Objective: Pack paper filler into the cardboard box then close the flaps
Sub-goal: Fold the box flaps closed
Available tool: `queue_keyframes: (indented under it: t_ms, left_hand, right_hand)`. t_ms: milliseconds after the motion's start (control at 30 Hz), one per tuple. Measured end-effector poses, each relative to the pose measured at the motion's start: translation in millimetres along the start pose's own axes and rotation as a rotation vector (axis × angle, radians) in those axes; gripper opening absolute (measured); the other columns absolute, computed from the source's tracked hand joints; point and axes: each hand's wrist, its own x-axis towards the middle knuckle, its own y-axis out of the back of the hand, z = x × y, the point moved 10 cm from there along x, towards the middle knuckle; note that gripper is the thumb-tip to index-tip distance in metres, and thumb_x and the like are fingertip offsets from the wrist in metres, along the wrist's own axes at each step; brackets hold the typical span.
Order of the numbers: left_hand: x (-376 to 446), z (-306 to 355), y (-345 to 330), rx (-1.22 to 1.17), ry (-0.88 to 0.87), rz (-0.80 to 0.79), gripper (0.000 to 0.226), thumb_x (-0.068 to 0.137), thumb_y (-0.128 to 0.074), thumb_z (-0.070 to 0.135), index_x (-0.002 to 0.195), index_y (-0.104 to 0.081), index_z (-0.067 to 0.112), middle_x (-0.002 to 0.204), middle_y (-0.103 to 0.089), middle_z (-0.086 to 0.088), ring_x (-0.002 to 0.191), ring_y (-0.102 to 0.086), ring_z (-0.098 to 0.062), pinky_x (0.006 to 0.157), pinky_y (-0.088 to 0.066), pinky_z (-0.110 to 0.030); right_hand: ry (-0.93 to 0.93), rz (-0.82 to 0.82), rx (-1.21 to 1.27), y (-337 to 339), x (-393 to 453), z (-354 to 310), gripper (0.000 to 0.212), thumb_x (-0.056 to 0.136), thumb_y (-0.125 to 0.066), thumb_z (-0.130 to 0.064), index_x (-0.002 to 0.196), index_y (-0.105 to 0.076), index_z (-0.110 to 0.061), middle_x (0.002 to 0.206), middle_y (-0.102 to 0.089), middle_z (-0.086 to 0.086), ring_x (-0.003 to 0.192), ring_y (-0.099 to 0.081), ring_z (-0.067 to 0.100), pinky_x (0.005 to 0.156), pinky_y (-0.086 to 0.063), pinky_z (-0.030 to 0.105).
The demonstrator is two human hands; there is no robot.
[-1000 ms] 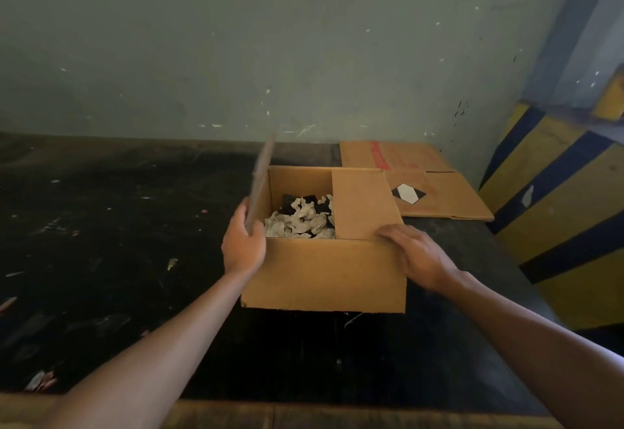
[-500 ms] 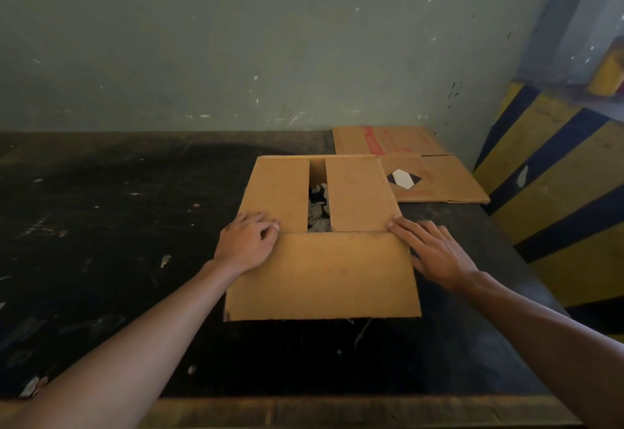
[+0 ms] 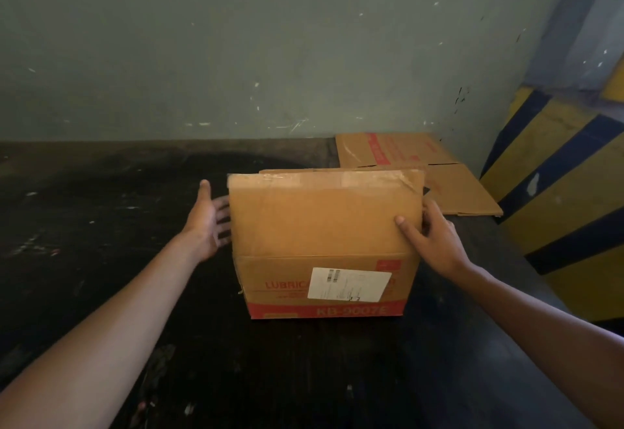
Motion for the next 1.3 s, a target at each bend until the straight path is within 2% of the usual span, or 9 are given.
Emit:
queue_keyframes:
  t_ms: [100, 200, 300, 533, 633, 800, 1000, 1133, 1300]
  left_hand:
    - [10.3, -2.7, -11.2, 0.193, -0.033, 0.066, 0.057, 0.1, -0.028, 0.06, 0.131, -0.055, 0.021, 0.121, -0.061, -0.004, 0.119, -0.05, -0.024, 0.105, -0.031, -0.047]
    - [32.8, 0.9, -15.8, 0.498, -0.116, 0.18, 0.047, 0.101, -0.042, 0.044, 0.143, -0.045, 0.021, 0.143, -0.047, -0.007, 0.129, -0.046, -0.028, 0.103, -0.036, -0.046]
    - [53.0, 2.6, -35.8, 0.766, -0.16, 0.13, 0.06, 0.098, -0.049, 0.041, 0.152, -0.027, 0.025, 0.155, -0.028, -0.011, 0.136, -0.038, -0.036, 0.108, -0.036, -0.052]
    - [83.1, -0.7, -58.4, 1.191, -0.143, 0.107, 0.067, 0.1, -0.026, 0.059, 0.155, -0.01, 0.025, 0.156, -0.028, -0.015, 0.131, -0.045, -0.041, 0.102, -0.04, -0.055]
    - [82.9, -3.1, -57.0, 1.235, -0.15, 0.146, 0.065, 0.099, -0.022, 0.06, 0.154, -0.012, 0.025, 0.154, -0.029, -0.015, 0.129, -0.046, -0.042, 0.1, -0.04, -0.054]
    - [81.2, -1.3, -57.6, 1.256, -0.175, 0.174, 0.063, 0.1, -0.024, 0.056, 0.153, -0.015, 0.023, 0.152, -0.032, -0.016, 0.128, -0.045, -0.046, 0.101, -0.038, -0.053]
    - [87.1, -7.4, -51.0, 1.23, -0.161, 0.177, 0.074, 0.098, -0.025, 0.061, 0.157, 0.002, 0.024, 0.158, -0.027, -0.015, 0.131, -0.045, -0.044, 0.103, -0.038, -0.055]
    - [87.2, -9.3, -48.1, 1.158, -0.154, 0.166, 0.084, 0.097, -0.03, 0.063, 0.154, 0.019, 0.026, 0.161, -0.024, -0.016, 0.136, -0.042, -0.042, 0.108, -0.033, -0.058]
    - [79.9, -5.8, -45.0, 1.065, -0.16, 0.213, 0.095, 0.094, -0.037, 0.063, 0.149, 0.031, 0.025, 0.157, -0.034, -0.018, 0.132, -0.046, -0.044, 0.107, -0.037, -0.058]
  right_hand:
    - [-0.075, 0.056, -0.042, 1.5, 26.5, 7.1, 0.064, 0.093, -0.063, -0.038, 0.148, -0.03, -0.028, 0.105, -0.054, -0.011, 0.092, -0.06, 0.009, 0.065, -0.047, 0.02]
    - [-0.172, 0.014, -0.132, -7.3, 60.5, 19.3, 0.076, 0.088, -0.069, -0.043, 0.15, -0.029, -0.028, 0.134, -0.049, 0.003, 0.111, -0.057, 0.022, 0.086, -0.054, 0.039]
    - [-0.257, -0.034, -0.142, -15.0, 100.3, 31.6, 0.08, 0.085, -0.071, -0.046, 0.151, -0.029, -0.027, 0.144, -0.042, 0.008, 0.122, -0.051, 0.027, 0.099, -0.048, 0.047]
    - [-0.53, -0.063, 0.14, -41.0, 178.3, 60.2, 0.061, 0.099, -0.052, -0.042, 0.153, -0.03, -0.024, 0.151, -0.04, 0.01, 0.133, -0.043, 0.032, 0.101, -0.04, 0.043]
    - [-0.56, -0.048, 0.165, -48.1, 204.1, 66.5, 0.06, 0.101, -0.048, -0.042, 0.153, -0.029, -0.019, 0.151, -0.04, 0.011, 0.133, -0.043, 0.033, 0.1, -0.039, 0.039]
    - [-0.583, 0.008, 0.205, -53.8, 229.6, 69.9, 0.059, 0.095, -0.055, -0.045, 0.142, -0.046, -0.01, 0.143, -0.05, 0.013, 0.127, -0.048, 0.032, 0.109, -0.038, 0.042]
    - [-0.515, 0.116, 0.454, -39.8, 255.5, 70.3, 0.079, 0.069, -0.074, -0.045, 0.139, -0.052, -0.016, 0.135, -0.058, 0.001, 0.124, -0.054, 0.025, 0.107, -0.042, 0.042]
    - [-0.322, 0.242, 0.513, -12.0, 238.7, 13.0, 0.049, 0.09, -0.064, -0.025, 0.137, -0.055, -0.016, 0.124, -0.063, -0.001, 0.11, -0.057, 0.015, 0.083, -0.042, 0.023]
    - [-0.018, 0.334, 0.288, 16.2, 197.3, -41.9, 0.021, 0.096, -0.057, -0.011, 0.114, -0.066, -0.017, 0.107, -0.064, -0.006, 0.094, -0.056, 0.002, 0.085, -0.045, 0.015]
